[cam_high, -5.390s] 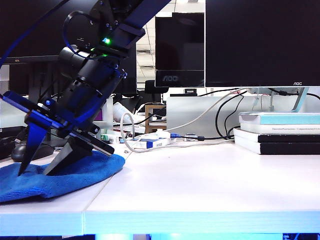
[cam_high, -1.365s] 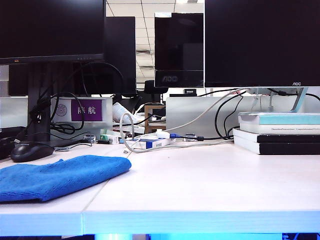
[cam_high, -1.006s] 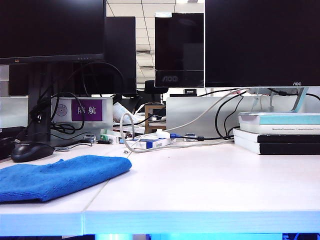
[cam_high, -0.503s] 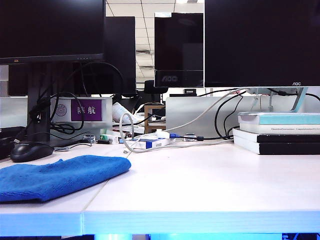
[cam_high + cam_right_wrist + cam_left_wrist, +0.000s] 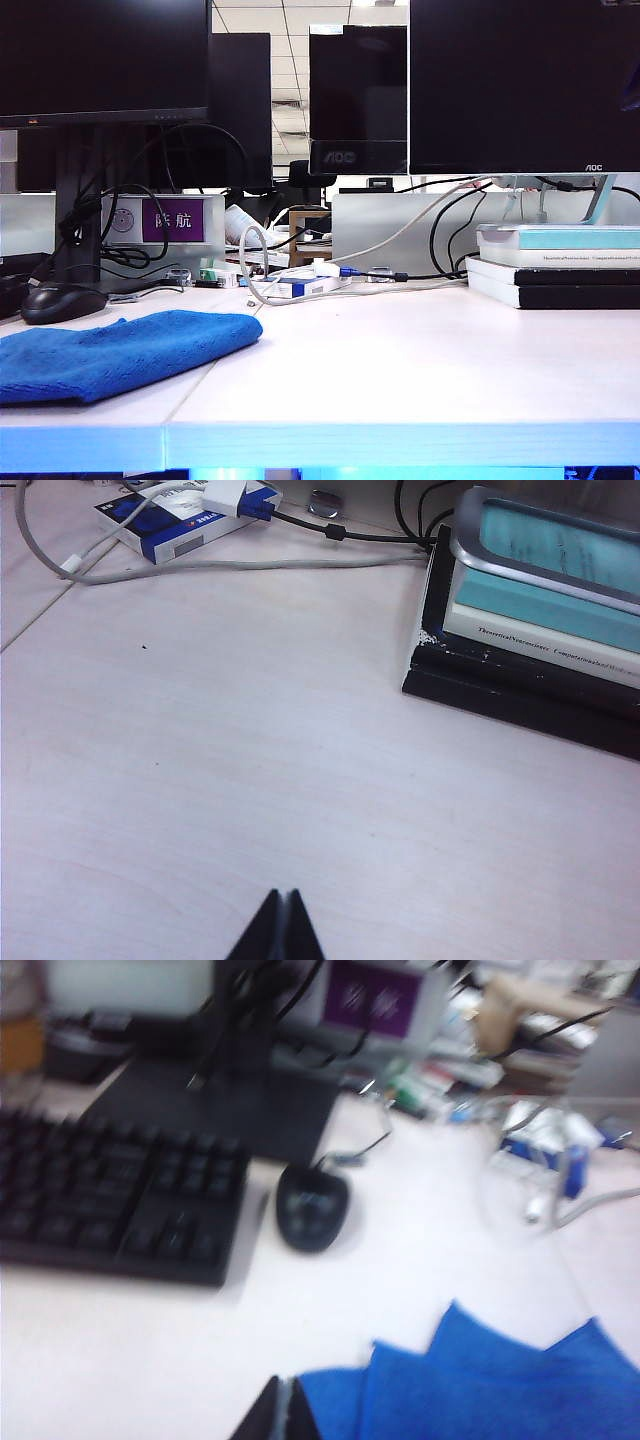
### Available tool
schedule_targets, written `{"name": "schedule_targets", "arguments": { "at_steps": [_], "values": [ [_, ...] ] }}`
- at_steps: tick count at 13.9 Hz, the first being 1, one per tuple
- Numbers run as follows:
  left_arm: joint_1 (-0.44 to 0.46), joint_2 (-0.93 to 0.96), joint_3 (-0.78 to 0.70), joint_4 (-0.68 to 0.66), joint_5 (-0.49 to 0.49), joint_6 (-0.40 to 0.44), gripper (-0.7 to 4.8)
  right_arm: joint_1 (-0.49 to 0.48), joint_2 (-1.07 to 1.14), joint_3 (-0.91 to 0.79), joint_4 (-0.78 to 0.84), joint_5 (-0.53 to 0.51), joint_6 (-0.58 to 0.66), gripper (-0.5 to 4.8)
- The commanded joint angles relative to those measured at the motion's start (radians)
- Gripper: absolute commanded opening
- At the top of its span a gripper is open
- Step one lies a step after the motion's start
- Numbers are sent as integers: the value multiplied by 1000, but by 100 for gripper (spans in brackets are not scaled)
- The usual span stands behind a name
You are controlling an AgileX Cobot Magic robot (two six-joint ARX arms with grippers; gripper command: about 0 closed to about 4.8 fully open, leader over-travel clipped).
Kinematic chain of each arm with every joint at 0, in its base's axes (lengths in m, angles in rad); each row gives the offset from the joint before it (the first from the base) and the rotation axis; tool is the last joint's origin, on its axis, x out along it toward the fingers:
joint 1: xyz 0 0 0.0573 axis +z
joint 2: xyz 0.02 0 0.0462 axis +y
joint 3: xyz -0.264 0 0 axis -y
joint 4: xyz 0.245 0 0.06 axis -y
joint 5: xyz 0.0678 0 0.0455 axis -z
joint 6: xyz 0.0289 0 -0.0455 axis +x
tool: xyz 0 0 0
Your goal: Wipe the table from right to left using the rag.
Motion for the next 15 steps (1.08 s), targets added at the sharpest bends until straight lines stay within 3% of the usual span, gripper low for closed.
{"name": "schedule_targets", "arguments": {
  "at_steps": [1,4,5,6,8,10,11,15],
  "values": [
    [0,0,-51,84,60,-3,-5,2,-2,5,16,-2,1,-1],
    [-12,-123,-107,81,42,-2,-5,2,-3,5,15,-2,2,-1],
    [-73,-123,-121,87,24,0,-5,2,-3,5,14,-2,2,-1],
    [-176,-123,-137,96,-59,42,-5,2,-3,5,15,-1,1,-1],
    [-273,-123,-144,34,-134,64,-5,2,-3,5,16,-1,1,-1],
    [-272,-123,-144,5,-134,114,-5,2,-3,5,16,-2,1,-1],
    [-272,-123,-144,9,-134,114,21,2,-4,5,16,-2,1,-1],
    [-272,-123,-144,12,-115,87,23,2,-3,5,16,-2,1,-1]
  ]
}}
